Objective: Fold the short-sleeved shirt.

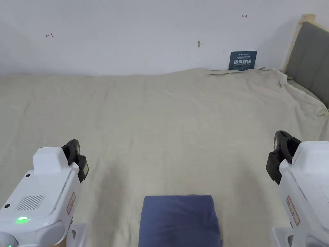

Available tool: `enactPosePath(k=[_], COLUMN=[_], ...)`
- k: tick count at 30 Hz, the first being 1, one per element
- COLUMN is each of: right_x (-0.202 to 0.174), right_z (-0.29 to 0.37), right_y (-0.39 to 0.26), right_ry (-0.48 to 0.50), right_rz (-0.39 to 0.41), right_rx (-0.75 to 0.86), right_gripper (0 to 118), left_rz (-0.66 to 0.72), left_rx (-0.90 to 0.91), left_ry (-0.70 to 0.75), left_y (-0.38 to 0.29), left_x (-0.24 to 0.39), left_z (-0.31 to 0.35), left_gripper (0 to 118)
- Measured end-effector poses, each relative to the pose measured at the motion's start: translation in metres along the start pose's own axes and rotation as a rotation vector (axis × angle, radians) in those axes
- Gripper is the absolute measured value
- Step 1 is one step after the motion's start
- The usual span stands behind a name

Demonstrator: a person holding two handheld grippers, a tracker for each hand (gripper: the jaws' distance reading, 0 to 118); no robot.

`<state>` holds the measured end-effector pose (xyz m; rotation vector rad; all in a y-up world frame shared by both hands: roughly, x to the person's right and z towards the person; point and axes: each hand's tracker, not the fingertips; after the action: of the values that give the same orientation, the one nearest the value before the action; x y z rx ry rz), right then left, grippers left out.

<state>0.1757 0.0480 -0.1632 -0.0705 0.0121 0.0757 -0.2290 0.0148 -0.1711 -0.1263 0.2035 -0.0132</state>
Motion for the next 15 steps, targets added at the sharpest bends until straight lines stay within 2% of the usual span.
enactPosePath(k=[8, 15], right_x=[-0.016, -0.048], right_z=[0.002, -0.011], right_y=[0.001, -0.044], right_ry=[0.009, 0.092], right_rz=[-0.016, -0.054], right_rx=[-0.013, -0.156], right_gripper=[0, 0], left_rz=[0.012, 0.034], left_rx=[-0.018, -0.066], left_ry=[-0.007, -0.037], left_y=[-0.003, -0.014], left_x=[0.000, 0.000], left_z=[-0.001, -0.006], left_gripper=[0, 0])
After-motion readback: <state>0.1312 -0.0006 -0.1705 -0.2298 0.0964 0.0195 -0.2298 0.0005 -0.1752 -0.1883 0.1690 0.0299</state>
